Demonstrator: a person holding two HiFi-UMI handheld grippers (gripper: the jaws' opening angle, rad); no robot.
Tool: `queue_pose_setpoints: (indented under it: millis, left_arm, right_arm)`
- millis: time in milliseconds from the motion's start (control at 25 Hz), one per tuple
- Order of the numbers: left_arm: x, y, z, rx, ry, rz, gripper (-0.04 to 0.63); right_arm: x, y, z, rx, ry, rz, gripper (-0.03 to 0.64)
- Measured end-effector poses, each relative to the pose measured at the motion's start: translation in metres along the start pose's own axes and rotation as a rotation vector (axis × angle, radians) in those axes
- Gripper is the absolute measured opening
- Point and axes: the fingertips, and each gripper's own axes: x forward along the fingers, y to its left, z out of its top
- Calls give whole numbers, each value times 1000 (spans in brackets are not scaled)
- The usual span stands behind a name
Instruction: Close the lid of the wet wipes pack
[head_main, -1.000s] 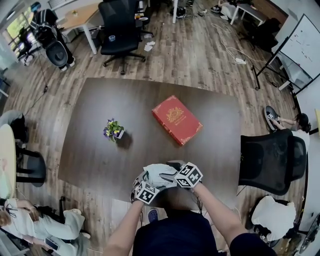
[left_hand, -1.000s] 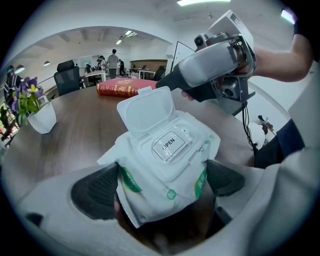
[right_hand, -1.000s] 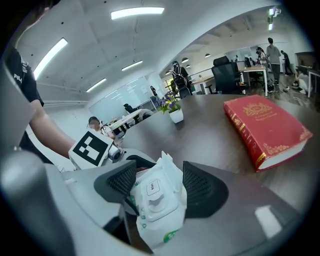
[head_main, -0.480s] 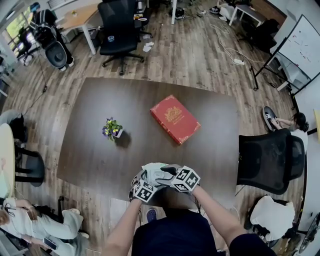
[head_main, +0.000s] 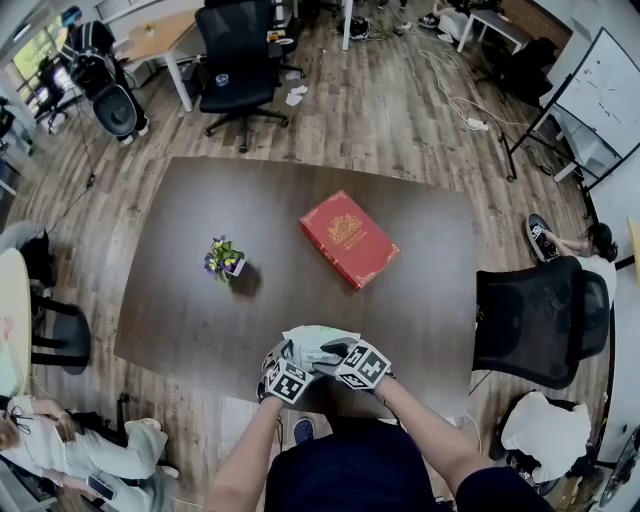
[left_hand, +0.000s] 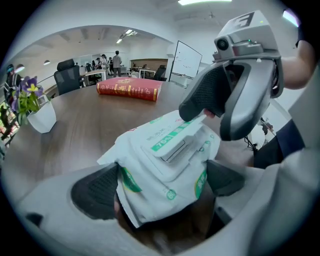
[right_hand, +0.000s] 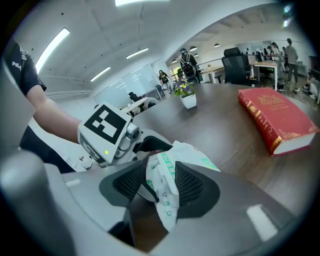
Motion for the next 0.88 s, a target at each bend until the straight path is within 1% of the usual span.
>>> queue_pose_setpoints:
  millis: [120,240,320,360,440,480,560,600,640,760,880]
  left_arm:
    - [-1,0,1,-1,2,0,552]
    - [1,1,1,4,1,3,552]
    - [1,1,0,2,7,2,552]
    - [0,1,0,0,9,2,552]
    - [-1,1,1,-1,10,2,552]
    - [-1,2,2,1,8,3,552]
    - [0,2,1,4,6,3,553]
    - [1,1,1,3,6,3,554]
    - [1,1,1,2,5,2,554]
    - [-1,0,1,1,5,2,554]
    - [-1,1,1,0,4,4,554]
  right_arm:
    - [1,-6,-8,67,-4,-12,213]
    - [0,-13,-11,179,-39,-11,201]
    - [0,-21,-14,213,-41,-53,184]
    - [0,-24,-15,205,-33,-89,169]
    - [0,-30,-15,153,-10,-169,167]
    - [1,-32,-15,108,3,-212,167]
    - [3,-34,-15,-13,40,-296,181]
    - [4,-33,-16,-68,60,-324,200]
    - [6,-33,-16,-103,77,-340,211]
    - [10,-32,-19,-140,111,-354,237]
    - [13,-33,-22,-174,139,-376,241]
